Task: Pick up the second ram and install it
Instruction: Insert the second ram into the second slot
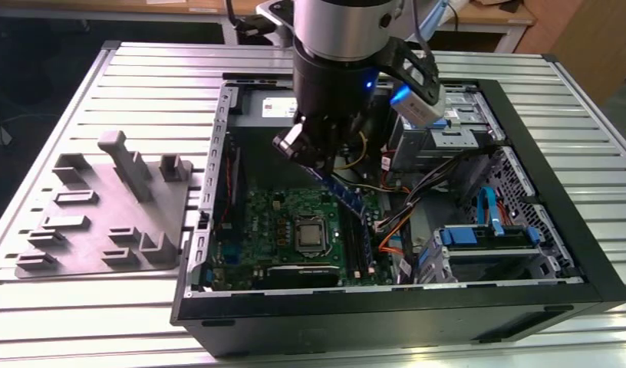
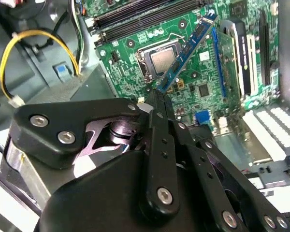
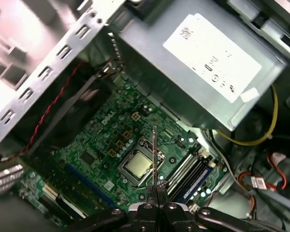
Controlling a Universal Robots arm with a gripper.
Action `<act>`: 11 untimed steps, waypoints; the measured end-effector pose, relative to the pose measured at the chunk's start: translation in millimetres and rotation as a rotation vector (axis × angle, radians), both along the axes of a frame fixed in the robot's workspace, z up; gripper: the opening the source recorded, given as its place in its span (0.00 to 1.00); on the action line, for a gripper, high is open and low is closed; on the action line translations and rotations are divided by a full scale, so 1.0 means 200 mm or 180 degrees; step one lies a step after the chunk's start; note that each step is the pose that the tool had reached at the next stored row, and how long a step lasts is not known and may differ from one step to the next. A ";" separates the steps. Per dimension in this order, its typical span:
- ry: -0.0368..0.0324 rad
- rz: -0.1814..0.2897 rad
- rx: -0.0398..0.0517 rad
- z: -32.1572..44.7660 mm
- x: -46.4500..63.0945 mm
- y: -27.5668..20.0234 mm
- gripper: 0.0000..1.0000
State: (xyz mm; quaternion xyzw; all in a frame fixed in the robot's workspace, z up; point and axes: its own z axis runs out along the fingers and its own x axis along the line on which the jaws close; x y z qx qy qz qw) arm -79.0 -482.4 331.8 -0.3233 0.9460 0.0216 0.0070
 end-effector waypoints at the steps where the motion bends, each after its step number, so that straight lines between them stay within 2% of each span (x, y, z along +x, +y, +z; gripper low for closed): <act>1: 0.0000 -0.0057 0.0000 -0.001 0.00 0.000 0.11; 11: 0.0000 -0.0635 0.0000 -0.005 0.00 0.000 0.11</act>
